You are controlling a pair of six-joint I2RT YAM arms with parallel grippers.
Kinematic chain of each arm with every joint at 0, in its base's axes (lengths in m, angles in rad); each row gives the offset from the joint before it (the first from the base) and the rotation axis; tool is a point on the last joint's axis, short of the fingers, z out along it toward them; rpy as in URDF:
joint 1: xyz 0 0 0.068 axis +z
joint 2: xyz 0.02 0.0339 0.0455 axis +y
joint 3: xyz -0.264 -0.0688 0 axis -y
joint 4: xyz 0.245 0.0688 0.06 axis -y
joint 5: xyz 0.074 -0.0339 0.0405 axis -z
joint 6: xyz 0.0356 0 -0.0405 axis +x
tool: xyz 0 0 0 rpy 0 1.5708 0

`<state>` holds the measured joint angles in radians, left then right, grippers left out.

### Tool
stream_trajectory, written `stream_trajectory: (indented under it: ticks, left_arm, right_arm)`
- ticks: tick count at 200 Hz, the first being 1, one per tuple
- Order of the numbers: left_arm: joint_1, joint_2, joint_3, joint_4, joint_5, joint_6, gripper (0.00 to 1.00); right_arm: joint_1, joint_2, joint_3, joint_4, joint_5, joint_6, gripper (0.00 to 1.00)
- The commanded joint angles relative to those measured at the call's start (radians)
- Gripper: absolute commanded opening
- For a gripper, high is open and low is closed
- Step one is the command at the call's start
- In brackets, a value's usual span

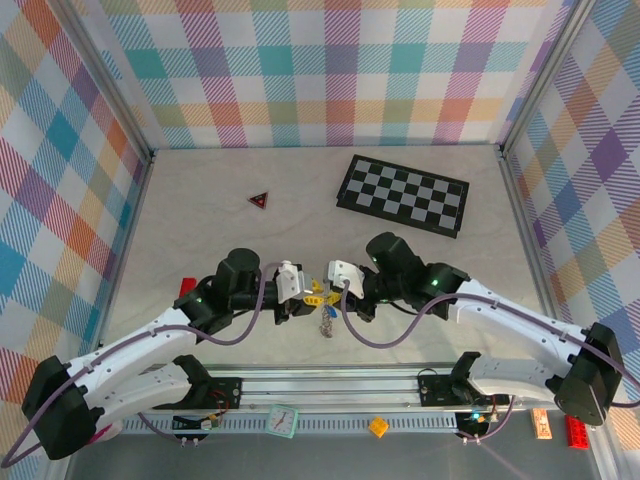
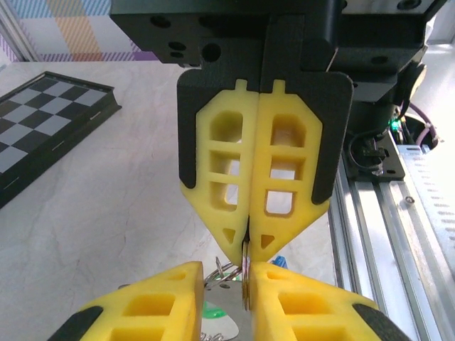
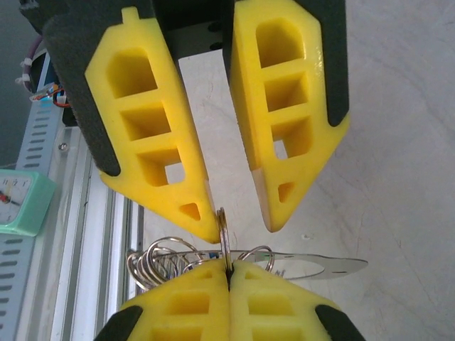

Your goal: Put the keys on the keyring

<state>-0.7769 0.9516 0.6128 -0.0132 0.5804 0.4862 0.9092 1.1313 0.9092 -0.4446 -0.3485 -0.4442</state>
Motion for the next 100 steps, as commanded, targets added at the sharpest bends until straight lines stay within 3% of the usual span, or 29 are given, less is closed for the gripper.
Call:
stream_trajectory:
  ticks: [1,38,66,83,100]
  left_arm:
    - [-0.013,0.015,0.042,-0.047,0.024,0.044,0.21]
    - [-0.014,0.033,0.05,-0.032,0.041,0.04,0.18]
    - [-0.015,0.03,0.047,-0.022,0.033,0.043,0.09]
    - [-0.014,0.023,0.046,-0.022,0.035,0.039,0.1]
    - [-0.014,0.023,0.047,-0.025,0.036,0.036,0.19]
  right_arm:
    - [0.002,0.002,0.055,-0.049,-0.03,-0.041,0.0]
    - [0.012,0.018,0.085,-0.077,-0.03,-0.052,0.0]
    - [0.017,0.022,0.093,-0.085,-0.032,-0.057,0.0]
    - [0.018,0.025,0.095,-0.091,-0.03,-0.06,0.0]
    - [0.02,0.033,0.101,-0.098,-0.023,-0.063,0.0]
